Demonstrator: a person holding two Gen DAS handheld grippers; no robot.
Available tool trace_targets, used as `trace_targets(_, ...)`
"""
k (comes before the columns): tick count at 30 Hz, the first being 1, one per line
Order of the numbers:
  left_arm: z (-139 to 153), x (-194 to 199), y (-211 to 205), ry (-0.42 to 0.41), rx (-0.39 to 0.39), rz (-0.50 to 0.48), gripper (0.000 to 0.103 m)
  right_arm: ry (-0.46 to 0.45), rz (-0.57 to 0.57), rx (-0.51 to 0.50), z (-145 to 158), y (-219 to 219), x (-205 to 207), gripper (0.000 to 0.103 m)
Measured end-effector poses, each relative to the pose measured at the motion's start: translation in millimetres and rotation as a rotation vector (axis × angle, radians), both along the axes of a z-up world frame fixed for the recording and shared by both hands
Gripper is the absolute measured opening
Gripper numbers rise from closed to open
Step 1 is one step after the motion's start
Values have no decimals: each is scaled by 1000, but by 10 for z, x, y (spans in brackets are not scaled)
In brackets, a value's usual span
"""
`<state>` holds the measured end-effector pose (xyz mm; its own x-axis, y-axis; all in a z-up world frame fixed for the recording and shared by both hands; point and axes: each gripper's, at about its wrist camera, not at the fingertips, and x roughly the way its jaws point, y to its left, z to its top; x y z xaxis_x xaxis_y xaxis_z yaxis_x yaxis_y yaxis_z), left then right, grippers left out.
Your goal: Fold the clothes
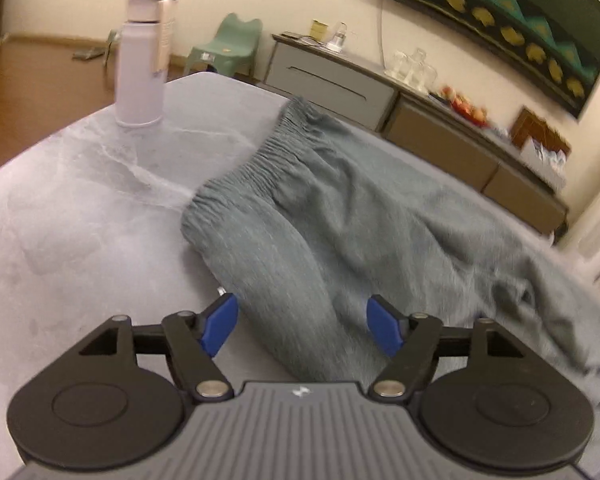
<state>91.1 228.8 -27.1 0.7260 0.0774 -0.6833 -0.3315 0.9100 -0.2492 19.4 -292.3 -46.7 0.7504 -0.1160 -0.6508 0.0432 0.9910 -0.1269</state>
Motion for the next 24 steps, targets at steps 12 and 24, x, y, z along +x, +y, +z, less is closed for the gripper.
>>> trace_targets(12, 418, -183, 573, -123, -60, 132, 1, -201, -203, 231, 1120, -1244, 114, 7)
trace_targets(24, 359, -1142, 523, 73, 48, 26, 20, 138, -375, 209, 228, -2196, 45, 17)
